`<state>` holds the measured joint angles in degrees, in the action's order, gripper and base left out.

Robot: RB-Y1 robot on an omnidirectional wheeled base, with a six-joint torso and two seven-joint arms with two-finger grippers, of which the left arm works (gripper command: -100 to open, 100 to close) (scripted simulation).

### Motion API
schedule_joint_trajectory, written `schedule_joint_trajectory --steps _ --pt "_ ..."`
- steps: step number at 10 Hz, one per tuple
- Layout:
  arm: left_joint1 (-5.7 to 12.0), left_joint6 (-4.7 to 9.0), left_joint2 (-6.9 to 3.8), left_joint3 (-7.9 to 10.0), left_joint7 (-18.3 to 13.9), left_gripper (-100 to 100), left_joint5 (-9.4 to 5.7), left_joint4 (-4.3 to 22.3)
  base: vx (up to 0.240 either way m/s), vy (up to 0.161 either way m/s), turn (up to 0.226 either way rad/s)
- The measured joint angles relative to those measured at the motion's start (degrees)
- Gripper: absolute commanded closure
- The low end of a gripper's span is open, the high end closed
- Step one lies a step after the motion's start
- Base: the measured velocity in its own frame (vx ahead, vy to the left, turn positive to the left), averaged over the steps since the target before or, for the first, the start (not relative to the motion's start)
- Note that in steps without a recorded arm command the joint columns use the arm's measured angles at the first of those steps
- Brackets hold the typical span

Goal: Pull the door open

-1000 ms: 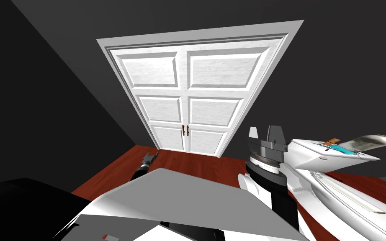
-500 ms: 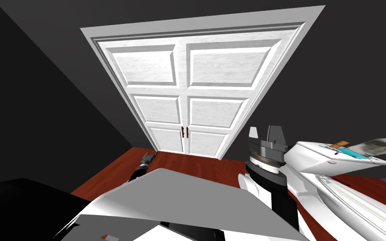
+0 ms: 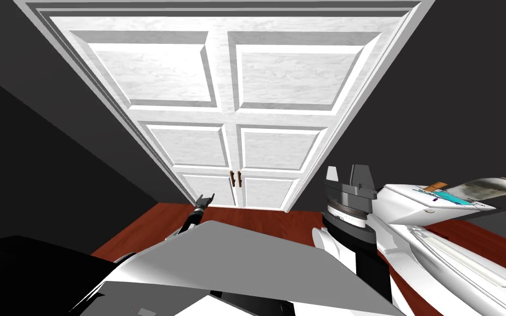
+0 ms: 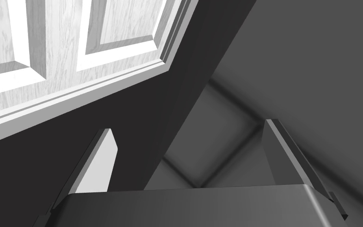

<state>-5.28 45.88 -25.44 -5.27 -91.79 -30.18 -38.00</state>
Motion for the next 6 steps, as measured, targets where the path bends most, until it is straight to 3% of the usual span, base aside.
schedule_joint_trajectory --steps 1,3,4,6 --pt "0.74 0.07 0.53 -0.48 -0.09 -100 0.24 -0.31 0.206 -0.032 -0.158" --pt "2.38 1.04 1.45 -1.5 -0.69 -100 0.78 0.25 0.108 -0.01 -0.016" --pt "2.24 0.79 1.65 -1.45 -0.41 -100 0.76 -0.46 0.055 -0.026 -0.07" --pt "1.69 -0.89 2.34 -1.64 0.53 -100 0.79 -4.73 0.131 -0.054 -0.148"
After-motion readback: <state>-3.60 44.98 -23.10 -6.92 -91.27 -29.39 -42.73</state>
